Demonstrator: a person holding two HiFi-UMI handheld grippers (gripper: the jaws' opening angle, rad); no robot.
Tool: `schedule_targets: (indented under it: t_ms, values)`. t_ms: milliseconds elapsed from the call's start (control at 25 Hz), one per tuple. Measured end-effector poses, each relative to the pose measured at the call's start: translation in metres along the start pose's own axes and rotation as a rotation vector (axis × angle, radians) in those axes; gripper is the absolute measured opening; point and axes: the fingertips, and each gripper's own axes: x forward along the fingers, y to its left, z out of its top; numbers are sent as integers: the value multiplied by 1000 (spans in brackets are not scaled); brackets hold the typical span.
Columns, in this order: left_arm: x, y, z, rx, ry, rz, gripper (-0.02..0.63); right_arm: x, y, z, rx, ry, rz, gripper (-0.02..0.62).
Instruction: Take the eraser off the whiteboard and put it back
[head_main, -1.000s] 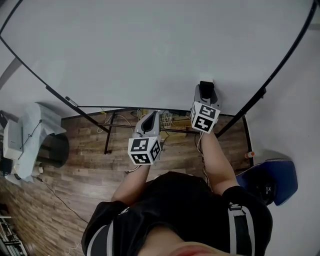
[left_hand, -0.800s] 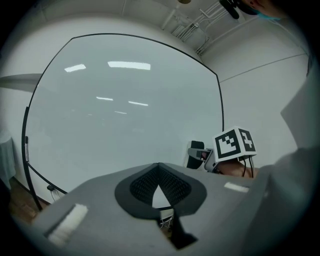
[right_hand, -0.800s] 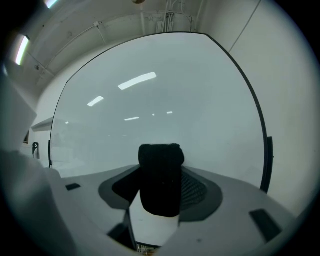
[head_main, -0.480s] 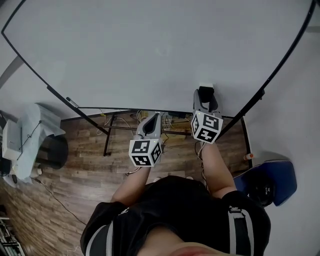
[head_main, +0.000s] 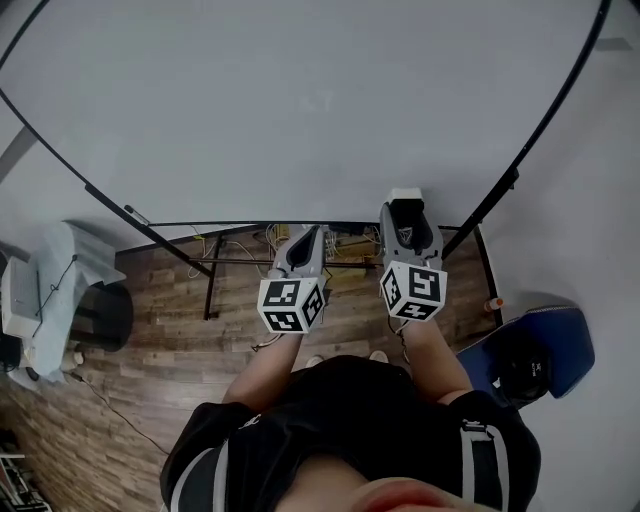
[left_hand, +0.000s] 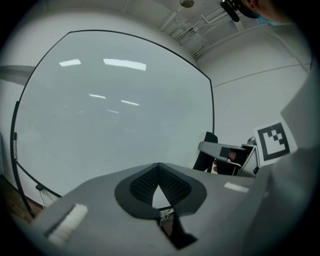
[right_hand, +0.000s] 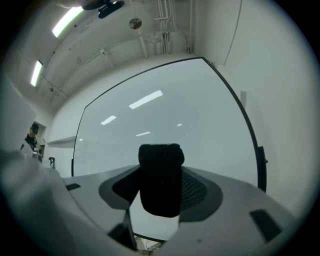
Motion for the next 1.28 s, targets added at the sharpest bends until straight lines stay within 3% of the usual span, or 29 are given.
schedule_targets:
  t_ms: [400,920,1280]
  values:
    - [-5,-18,0,18,3,-45,9,-34,14,-21,16,39,34,232]
    - [-7,-29,-1,30,-1,-69,9,-42,11,-20,-3,51,25,232]
    - [-14,-17,1,28,-1,-42,9,-18,23,-24,4,68,49,232]
